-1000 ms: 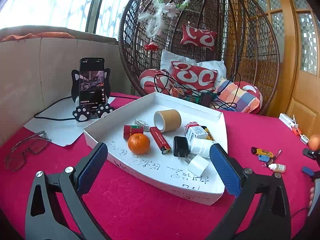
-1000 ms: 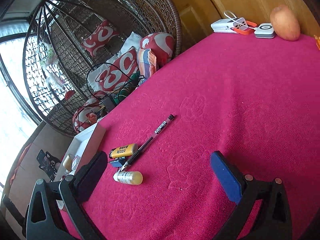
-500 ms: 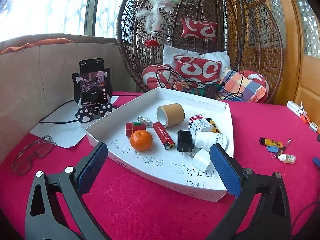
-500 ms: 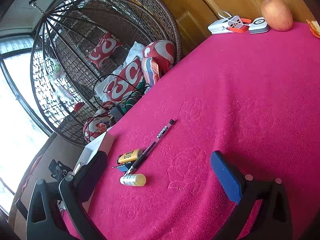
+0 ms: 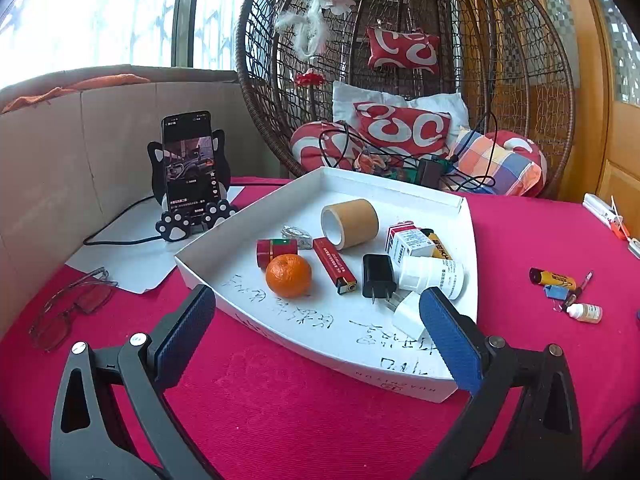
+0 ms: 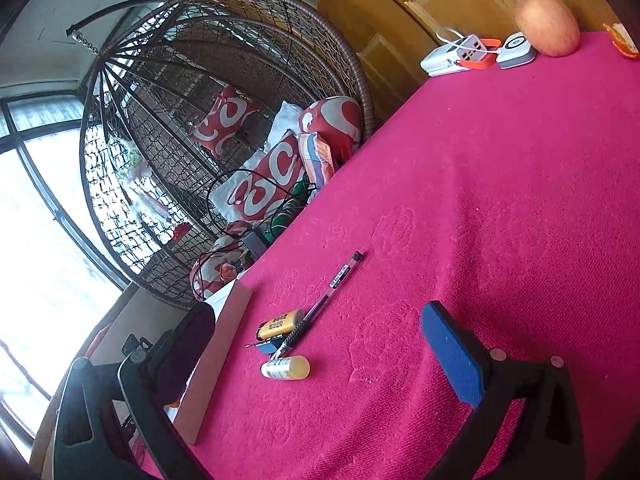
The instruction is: Organize rigid objects
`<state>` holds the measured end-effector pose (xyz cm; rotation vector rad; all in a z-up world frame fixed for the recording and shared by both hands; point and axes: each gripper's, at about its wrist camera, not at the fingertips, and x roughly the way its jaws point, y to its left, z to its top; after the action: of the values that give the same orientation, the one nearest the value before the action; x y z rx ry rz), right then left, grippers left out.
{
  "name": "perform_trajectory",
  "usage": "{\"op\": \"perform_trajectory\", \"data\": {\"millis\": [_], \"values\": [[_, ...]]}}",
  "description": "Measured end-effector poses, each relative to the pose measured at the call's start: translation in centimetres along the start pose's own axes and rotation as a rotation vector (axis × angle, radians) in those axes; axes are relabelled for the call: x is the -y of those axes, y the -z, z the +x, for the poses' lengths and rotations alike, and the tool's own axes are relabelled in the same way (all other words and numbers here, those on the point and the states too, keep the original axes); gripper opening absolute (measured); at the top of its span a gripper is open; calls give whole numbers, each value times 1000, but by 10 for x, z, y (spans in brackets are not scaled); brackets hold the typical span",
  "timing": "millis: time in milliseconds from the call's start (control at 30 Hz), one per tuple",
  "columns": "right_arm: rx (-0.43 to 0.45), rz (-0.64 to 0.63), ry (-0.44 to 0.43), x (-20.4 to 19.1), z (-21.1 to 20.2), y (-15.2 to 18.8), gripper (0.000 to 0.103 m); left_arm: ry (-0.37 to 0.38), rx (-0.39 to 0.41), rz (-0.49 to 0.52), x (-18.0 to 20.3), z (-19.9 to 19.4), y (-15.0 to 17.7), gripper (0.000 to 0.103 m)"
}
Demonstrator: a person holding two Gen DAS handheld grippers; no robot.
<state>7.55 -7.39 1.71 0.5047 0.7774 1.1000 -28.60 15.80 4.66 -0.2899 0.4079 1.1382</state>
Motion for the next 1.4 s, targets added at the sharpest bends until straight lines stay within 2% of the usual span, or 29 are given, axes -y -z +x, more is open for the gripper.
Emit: {"op": "perform_trajectory", "data": {"millis": [967, 1233, 1400], "values": [[-8, -8, 15, 0, 1, 1, 103, -1, 5, -27, -5, -3, 1, 103], [-7, -8, 17, 0, 1, 2, 103, 15, 7, -43, -9, -5, 1, 103], [-8, -9, 18, 0, 1, 2, 103, 44, -9, -93, -19, -1, 0, 103]]}}
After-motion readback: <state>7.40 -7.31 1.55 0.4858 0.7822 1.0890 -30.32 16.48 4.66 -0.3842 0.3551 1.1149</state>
